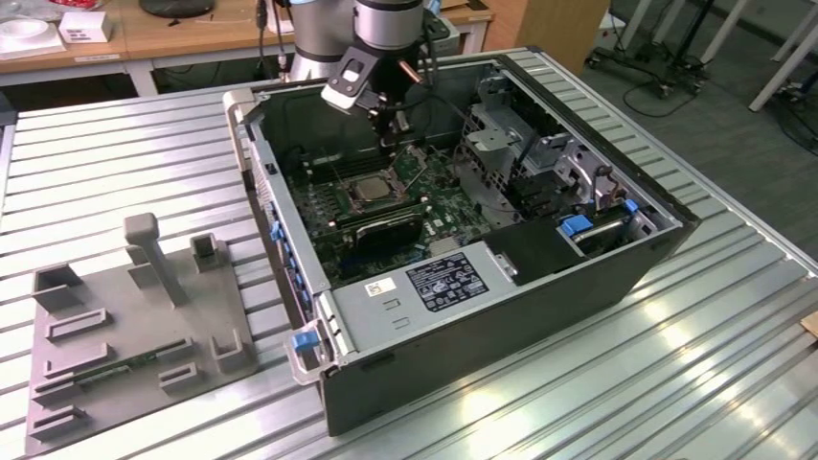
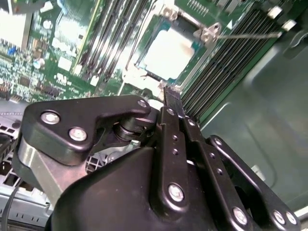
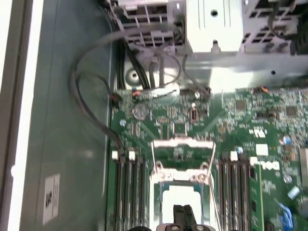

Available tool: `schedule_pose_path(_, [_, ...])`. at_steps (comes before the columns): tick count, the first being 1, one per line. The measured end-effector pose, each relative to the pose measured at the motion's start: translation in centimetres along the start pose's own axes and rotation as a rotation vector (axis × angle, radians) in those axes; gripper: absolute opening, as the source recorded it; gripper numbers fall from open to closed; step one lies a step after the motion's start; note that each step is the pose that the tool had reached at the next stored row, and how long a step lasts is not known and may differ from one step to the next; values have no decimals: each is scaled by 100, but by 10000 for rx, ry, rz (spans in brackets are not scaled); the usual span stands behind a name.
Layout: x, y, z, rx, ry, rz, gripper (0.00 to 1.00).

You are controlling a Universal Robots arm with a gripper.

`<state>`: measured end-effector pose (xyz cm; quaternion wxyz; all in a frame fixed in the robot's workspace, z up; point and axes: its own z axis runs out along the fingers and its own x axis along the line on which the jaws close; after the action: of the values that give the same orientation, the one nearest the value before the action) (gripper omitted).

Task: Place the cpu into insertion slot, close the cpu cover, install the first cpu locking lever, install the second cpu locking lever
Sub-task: 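Close the cpu cover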

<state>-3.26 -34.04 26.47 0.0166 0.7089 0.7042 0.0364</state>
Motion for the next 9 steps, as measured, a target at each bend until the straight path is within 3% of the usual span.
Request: schedule_pose_path(9, [1,258,19,0,-1,1,11])
